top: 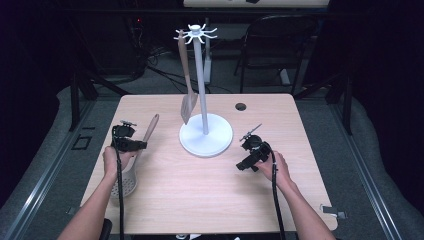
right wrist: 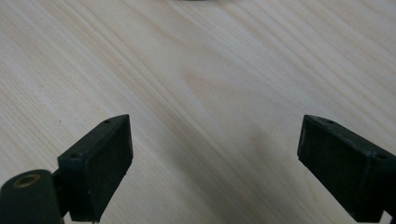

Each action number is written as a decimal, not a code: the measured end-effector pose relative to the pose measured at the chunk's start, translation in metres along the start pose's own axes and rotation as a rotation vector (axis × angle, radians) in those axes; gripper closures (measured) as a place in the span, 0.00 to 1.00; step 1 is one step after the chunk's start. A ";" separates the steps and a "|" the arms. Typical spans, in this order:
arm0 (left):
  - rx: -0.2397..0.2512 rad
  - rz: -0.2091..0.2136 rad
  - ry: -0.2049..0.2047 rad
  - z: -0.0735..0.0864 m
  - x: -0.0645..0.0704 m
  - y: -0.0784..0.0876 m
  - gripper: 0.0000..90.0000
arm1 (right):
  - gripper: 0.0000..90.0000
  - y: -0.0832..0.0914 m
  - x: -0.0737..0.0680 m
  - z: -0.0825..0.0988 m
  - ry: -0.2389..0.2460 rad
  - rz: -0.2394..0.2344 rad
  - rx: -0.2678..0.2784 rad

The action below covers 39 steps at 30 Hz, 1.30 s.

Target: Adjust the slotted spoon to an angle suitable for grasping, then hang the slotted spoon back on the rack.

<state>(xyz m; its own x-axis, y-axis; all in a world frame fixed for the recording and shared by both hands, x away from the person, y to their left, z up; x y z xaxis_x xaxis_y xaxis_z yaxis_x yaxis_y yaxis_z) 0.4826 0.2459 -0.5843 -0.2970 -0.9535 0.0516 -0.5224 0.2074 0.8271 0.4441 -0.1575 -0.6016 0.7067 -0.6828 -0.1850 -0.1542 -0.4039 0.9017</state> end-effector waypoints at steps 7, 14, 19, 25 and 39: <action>0.076 0.016 -0.002 -0.006 0.000 0.015 0.84 | 0.11 -0.002 -0.001 0.000 -0.003 -0.001 -0.001; 0.123 0.016 -0.032 -0.008 0.008 0.025 0.84 | 0.11 -0.003 -0.001 0.000 0.005 0.001 -0.015; 0.164 0.013 -0.029 -0.010 0.013 0.032 0.84 | 0.11 -0.003 -0.001 0.001 0.007 -0.006 -0.019; 0.217 0.013 -0.062 -0.015 0.023 0.042 0.84 | 0.11 -0.003 0.000 0.001 0.007 -0.002 -0.017; 0.342 0.022 -0.162 -0.030 0.050 0.073 0.84 | 0.11 -0.006 0.000 0.001 0.007 0.001 -0.024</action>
<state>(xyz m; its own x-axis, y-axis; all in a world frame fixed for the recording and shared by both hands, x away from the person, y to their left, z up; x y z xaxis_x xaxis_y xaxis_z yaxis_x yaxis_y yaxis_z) 0.4536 0.2065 -0.5044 -0.4195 -0.9067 -0.0447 -0.7429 0.3146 0.5908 0.4438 -0.1558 -0.6076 0.7113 -0.6791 -0.1811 -0.1383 -0.3879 0.9113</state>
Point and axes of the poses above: each handheld gripper's, and its own axes: y roughly backward along the jaws, z roughly out of its underside, x roughly to its right, the point moved 7 cm from there along -y, roughly forward along the jaws, and after that the axes turned 9 degrees about -z, right-handed, at the moved point
